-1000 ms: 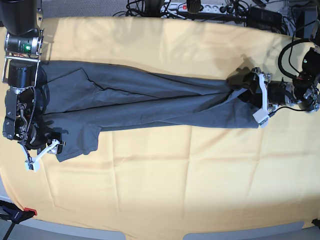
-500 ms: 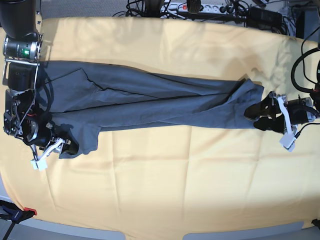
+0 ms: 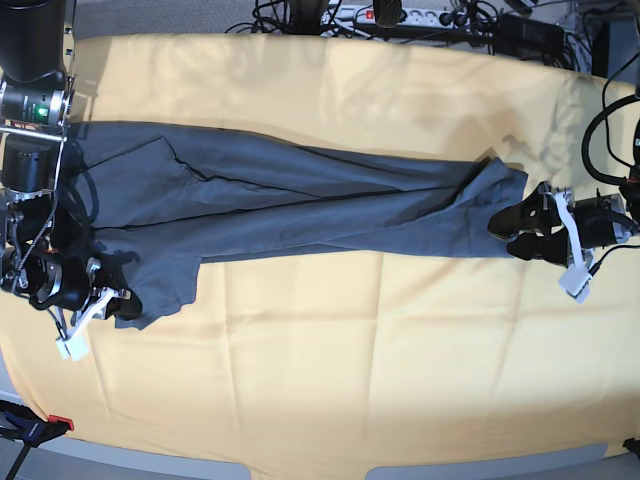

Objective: Fold the T-shirt properly
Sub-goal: 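Fold the grasped edge over onto the first fold with both grippers, then release the strip and regrasp its two ends with both grippers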

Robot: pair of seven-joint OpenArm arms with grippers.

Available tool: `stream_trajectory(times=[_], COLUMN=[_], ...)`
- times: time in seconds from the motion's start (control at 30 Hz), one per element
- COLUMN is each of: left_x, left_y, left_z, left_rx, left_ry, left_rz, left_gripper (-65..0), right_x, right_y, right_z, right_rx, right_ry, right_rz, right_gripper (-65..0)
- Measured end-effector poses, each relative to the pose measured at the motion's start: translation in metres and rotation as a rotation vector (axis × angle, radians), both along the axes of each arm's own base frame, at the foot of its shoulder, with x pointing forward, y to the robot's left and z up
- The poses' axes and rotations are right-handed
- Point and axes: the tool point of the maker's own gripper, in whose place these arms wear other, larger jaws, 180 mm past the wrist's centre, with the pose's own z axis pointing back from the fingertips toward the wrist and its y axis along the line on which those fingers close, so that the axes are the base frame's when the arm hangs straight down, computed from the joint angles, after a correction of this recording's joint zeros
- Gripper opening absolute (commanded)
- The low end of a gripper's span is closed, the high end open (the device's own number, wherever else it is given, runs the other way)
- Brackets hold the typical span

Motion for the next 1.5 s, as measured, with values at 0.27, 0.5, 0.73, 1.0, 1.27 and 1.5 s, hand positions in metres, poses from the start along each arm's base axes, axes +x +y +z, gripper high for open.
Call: stream_trajectory(times=[0.27, 0.5, 0.73, 1.0, 1.27, 1.5], left_x=[0.0, 0.001, 0.018, 0.031, 0.033, 0.039], left_y=[0.004, 0.006, 0.024, 0.053, 0.057, 0.085], left_z=[-0.005, -0.006, 0.021, 0.056, 0.06, 0.04], left_rx=[0.042, 0.054, 0.043, 0.054, 0.06, 0.193], left_ry=[0.0, -0.005, -0.094, -0.193, -0.207, -0.147], left_rz=[-0.002, 0.001, 0.071, 0.152, 0.164, 0.293], left_gripper=[-26.6, -26.6, -26.6, -26.6, -26.6, -26.6], right_x=[-0.041, -0.1, -0.135, -0.161, -0.146, -0.126], right_y=[0.024, 0.032, -0.001, -0.022, -0.015, -0.023], right_z=[0.04, 0.039, 0.008, -0.011, 0.014, 0.062], right_rx=[0.01, -0.148, -0.265, -0.34, -0.241, -0.061], right_ry=[-0.063, -0.09, 0.038, 0.152, 0.07, -0.103], right_rz=[0.186, 0.333, 0.338, 0.36, 0.326, 0.181], right_gripper=[-65.0, -65.0, -65.0, -59.3, -24.6, -63.7])
